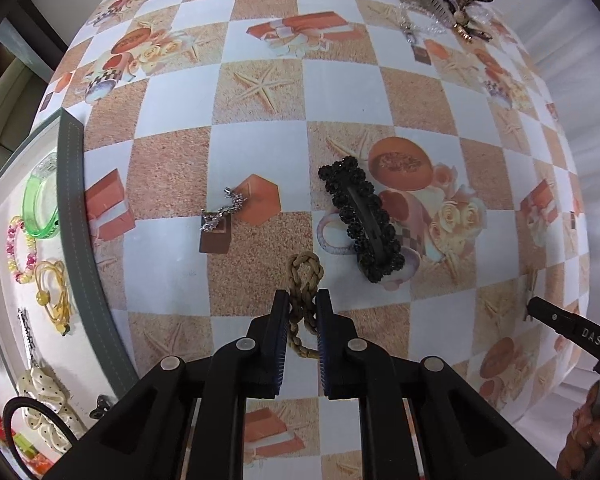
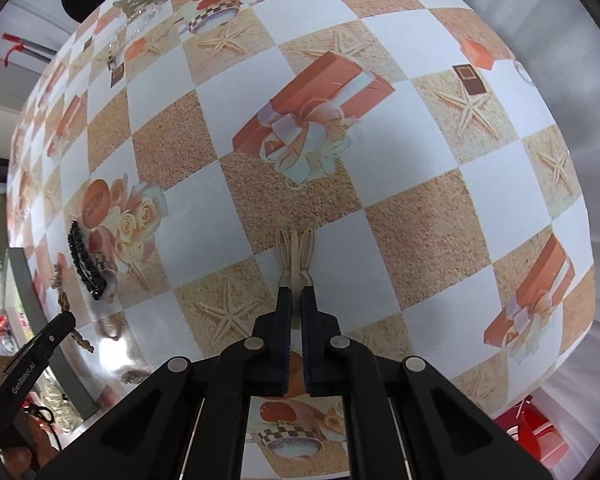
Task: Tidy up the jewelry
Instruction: 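Grasp the braided brown bracelet with the left tool while the right tool grasps the tan hair clip, then carry the braided bracelet and tan clip into the tray and release both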
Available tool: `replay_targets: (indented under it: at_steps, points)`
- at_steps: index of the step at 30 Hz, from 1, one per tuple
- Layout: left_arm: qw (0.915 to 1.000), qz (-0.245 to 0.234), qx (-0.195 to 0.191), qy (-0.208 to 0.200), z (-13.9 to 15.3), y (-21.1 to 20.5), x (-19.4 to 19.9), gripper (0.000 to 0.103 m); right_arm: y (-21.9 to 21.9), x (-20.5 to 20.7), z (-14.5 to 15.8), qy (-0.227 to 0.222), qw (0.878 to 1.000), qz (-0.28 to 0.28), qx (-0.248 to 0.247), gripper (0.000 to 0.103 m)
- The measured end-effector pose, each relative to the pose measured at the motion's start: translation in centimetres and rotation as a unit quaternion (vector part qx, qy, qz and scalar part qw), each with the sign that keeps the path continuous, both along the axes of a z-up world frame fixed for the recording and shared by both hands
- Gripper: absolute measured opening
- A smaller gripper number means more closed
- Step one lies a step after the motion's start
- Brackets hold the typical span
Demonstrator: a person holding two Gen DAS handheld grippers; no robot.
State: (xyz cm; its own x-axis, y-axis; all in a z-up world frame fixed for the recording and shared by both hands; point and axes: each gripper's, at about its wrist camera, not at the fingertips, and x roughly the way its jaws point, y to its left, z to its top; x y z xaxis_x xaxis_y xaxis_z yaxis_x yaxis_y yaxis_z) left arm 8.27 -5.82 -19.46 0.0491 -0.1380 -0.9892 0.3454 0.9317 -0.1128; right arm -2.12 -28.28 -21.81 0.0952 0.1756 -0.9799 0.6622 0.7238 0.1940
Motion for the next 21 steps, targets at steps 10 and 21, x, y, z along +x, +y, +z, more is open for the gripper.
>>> replay_targets:
  at_steps: [10,21]
  points:
    - [0.9998,-0.002,-0.016,-0.008,1.9,3.5,-1.1,0.018,-1.7,-1.9,1.0,-0.027,0.999,0.002,0.031,0.005]
    - [0.9994,0.001,-0.019,-0.027,4.4,5.9,-2.7,0.018,-0.8,-1.2,1.0,-0.047,0.997,0.032,0.046,0.005]
